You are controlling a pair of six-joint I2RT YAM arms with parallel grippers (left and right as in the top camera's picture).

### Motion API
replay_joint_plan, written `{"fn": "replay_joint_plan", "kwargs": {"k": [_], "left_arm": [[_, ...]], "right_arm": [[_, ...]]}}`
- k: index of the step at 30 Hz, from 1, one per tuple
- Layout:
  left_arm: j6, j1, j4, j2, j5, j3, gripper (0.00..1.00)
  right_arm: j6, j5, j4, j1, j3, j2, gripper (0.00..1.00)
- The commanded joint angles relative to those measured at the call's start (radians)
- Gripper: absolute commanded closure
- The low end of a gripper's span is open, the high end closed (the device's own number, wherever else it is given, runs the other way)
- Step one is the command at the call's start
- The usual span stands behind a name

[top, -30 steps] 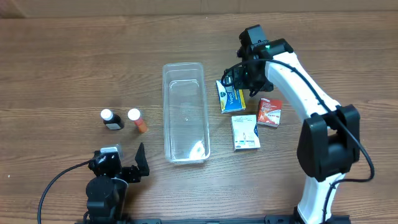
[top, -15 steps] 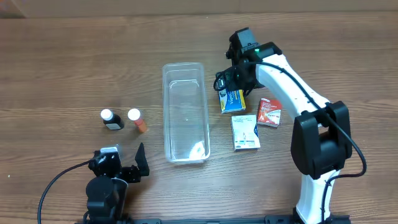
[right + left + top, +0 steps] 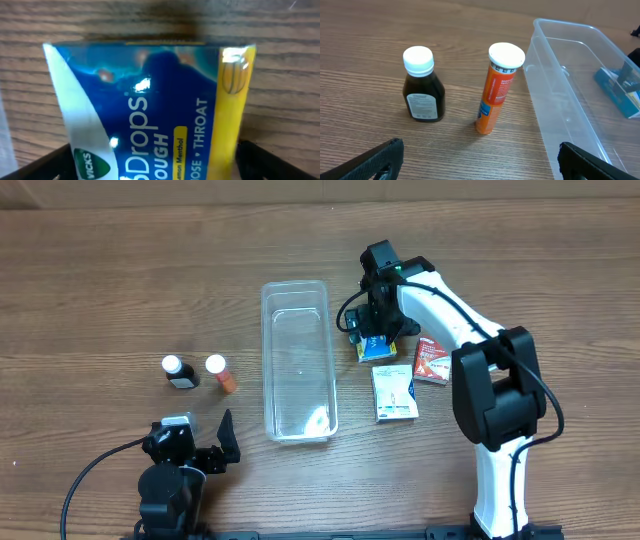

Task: Pack container
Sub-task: 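Carry the VapoDrops box over the container and release it inside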

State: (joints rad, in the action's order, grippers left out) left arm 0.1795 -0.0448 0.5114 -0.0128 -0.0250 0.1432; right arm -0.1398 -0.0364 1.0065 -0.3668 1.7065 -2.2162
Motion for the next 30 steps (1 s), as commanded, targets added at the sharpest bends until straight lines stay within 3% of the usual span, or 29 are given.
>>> {"fn": "replay_joint_plan", "kwargs": {"k": [1,9,14,18,26,30], "left_arm": [[-0.019,0.005,0.001,0.009,0.011,-0.002,0.00],[-0.019,0.005,0.001,0.009,0.011,-0.002,0.00],[-0.019,0.005,0.001,0.009,0.011,-0.002,0.00],[-0.019,0.005,0.001,0.009,0.011,-0.002,0.00],[-0.019,0.005,0.001,0.009,0.011,-0.002,0.00],[-0.019,0.005,0.001,0.009,0.011,-0.002,0.00]], "right_arm": [[-0.029,0.060,0.002,0.000,0.026,-0.007,0.17],[-0.039,0.114,0.189,-0.023,0.268,0.082,0.20],[-0.125,0.093,0.310,-0.089,0.422,0.121,0.19],[-0.199,0.076,0.335,-0.180,0.440,0.130,0.20],[-0.407,0.080,0.192,-0.345,0.338,0.128,0.19],[-0.418,0.084,0.059,-0.358,0.240,0.128,0.19]]}}
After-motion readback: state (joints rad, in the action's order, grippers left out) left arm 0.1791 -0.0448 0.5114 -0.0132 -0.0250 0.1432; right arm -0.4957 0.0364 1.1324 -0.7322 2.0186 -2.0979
